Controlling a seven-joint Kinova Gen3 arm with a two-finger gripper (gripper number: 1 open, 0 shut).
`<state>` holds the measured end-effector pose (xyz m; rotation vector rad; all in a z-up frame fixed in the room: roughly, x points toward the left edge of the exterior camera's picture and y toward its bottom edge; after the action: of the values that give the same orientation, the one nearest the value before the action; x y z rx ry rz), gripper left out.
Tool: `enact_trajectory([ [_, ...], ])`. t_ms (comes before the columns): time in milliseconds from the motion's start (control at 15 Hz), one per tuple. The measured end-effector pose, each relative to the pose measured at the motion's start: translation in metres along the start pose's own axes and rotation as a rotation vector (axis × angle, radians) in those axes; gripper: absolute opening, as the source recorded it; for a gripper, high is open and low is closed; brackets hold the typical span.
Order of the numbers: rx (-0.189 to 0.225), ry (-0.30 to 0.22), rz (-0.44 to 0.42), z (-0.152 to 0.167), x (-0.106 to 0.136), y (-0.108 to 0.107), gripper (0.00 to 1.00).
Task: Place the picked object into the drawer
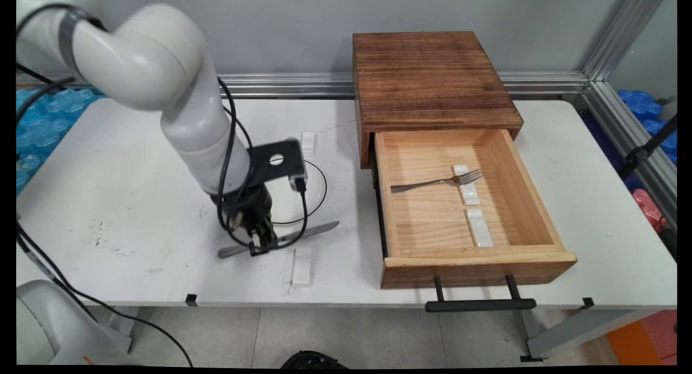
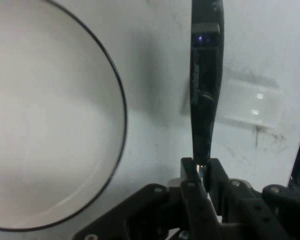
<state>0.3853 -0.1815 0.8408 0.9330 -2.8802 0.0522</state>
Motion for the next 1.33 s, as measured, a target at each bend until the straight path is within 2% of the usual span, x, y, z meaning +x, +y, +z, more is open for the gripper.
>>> enact_trajectory([
  [333,0.010,0.026,0.017,-0.046,0.013,0.000,0.00],
  [600,-0.001,0.068,0.047,-0.082,0.037,0.001,0.00],
  [933,-0.008,0.116,0.069,-0.107,0.089,0.001,0.00],
  [1200,-0.011,0.143,0.072,-0.108,0.142,0.004,0.00],
  [1333,-0.007,0.147,0.073,-0.105,0.160,0.005,0.00],
])
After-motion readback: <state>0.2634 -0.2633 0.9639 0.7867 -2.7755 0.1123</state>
